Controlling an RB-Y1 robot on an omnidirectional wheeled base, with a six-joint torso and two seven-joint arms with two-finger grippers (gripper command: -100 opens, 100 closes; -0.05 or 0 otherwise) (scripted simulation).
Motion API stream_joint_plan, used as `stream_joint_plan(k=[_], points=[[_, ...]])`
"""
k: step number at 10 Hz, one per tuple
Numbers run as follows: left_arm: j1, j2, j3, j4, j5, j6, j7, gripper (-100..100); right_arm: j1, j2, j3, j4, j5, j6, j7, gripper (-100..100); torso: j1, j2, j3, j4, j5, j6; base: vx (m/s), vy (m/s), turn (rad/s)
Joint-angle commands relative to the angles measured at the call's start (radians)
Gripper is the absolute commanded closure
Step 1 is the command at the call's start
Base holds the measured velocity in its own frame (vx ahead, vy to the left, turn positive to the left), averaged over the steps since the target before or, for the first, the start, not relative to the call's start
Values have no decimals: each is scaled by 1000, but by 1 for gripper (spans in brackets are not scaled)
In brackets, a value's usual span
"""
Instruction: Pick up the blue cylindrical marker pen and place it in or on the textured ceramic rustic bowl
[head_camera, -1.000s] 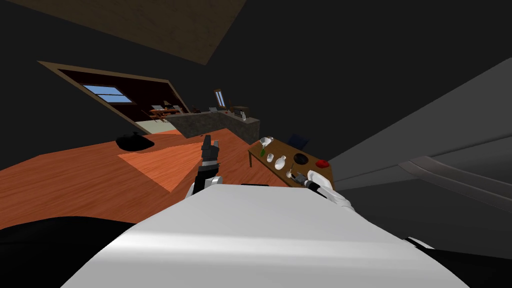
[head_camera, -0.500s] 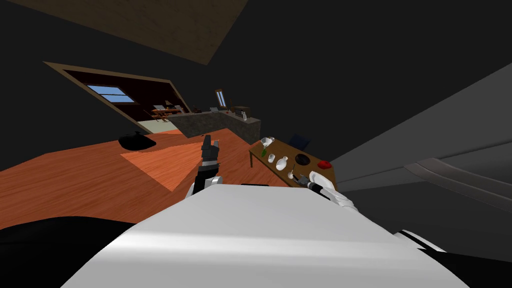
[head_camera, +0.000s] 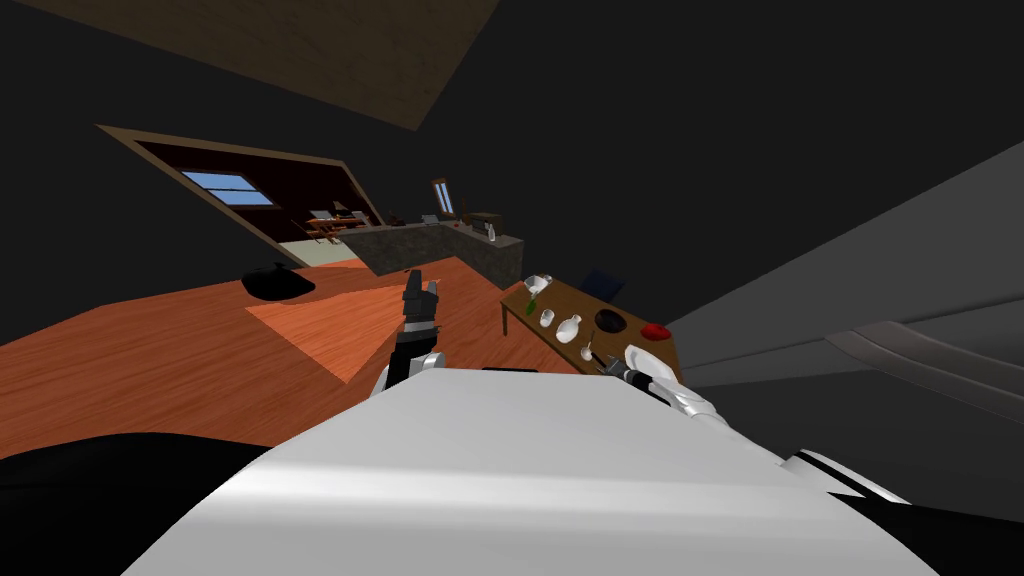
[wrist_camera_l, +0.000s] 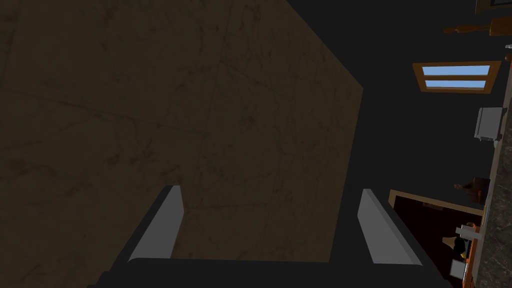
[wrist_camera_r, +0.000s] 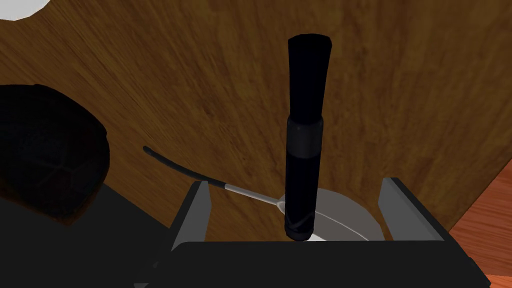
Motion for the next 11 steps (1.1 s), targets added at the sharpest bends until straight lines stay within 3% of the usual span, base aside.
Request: stream_joint_plan(k=[1,2,3,4,8,10,11], points=[[0,0,0,0,0,0,0,0,-7,0,7,30,7,-7,8,-100,0,0,0,0,0,0,11,30,3],[0,0,0,0,0,0,0,0,-5,0,4,20,4,-5,5,-100,-1,0,0,0,0,0,5,13,-1],[0,0,0,0,0,0,0,0,-5,0,4,23,4,-6,7,0,-2,1,0,0,0,0,0,0,0],[0,0,0,0,0,0,0,0,-21,17,4,52,-3,14,-10,-100,-2,1,1,0,-1,0,-68,-26,273],[0,0,0,0,0,0,0,0,-68,66,3,141,-25,74,-60,-100,-8,12,7,3,-2,0,-173,-73,372],[0,0,0,0,0,0,0,0,-71,70,2,147,-26,74,-59,-100,-9,13,7,3,-2,0,-130,-54,158],[0,0,0,0,0,0,0,0,-72,71,2,149,-27,77,-61,100,-7,7,5,2,-2,1,-15,-6,-8]])
